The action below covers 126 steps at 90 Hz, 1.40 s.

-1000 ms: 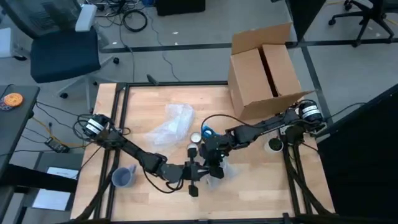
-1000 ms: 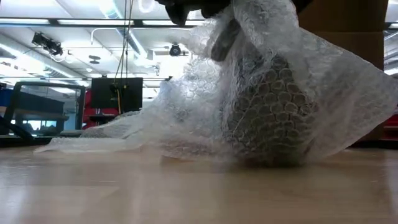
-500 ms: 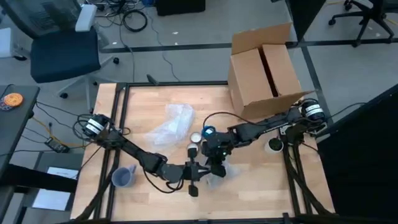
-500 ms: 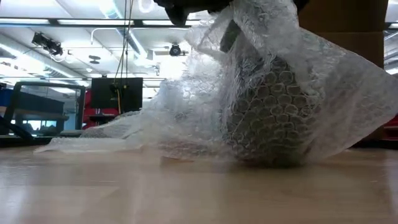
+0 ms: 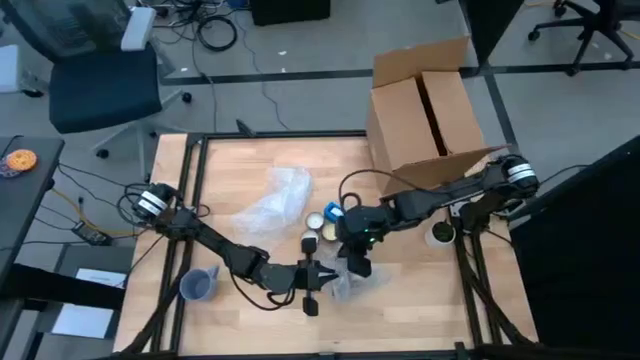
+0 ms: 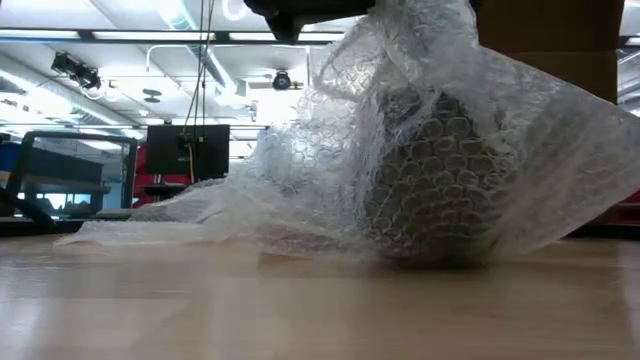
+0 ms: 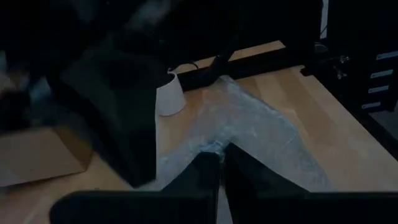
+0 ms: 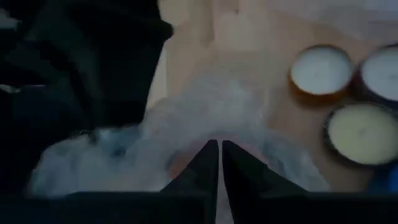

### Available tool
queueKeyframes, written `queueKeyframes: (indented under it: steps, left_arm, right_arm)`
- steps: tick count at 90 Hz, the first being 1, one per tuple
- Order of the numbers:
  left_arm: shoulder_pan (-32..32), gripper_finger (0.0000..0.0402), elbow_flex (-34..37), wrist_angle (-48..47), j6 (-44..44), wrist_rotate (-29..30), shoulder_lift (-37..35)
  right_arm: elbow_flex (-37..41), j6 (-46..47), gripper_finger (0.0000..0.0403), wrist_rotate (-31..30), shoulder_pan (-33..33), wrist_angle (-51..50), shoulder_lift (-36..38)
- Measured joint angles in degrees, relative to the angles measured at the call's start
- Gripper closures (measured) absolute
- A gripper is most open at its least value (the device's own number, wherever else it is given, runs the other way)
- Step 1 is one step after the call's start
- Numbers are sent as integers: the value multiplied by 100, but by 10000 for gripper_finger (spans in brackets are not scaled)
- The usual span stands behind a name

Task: Wrap mug
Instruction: Wrap the black mug with the transparent bubble wrap

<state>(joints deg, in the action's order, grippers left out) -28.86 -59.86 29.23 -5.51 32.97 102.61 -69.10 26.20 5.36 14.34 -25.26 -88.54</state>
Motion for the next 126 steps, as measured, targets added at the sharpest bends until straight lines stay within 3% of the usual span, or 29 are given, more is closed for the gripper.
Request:
queueKeyframes:
  steps: [23,49,126]
  left_arm:
    - [0,402,4,246,13,188,6]
    - [-21,402,15,322,10,147,10]
    - [-15,402,14,682,-204,171,16]
  right_arm:
    - [-2,71,403,-246,282,-33,-326]
    - [2,-285,403,552,281,729,-1055]
    - [87,-701,403,812,237,1351,-873]
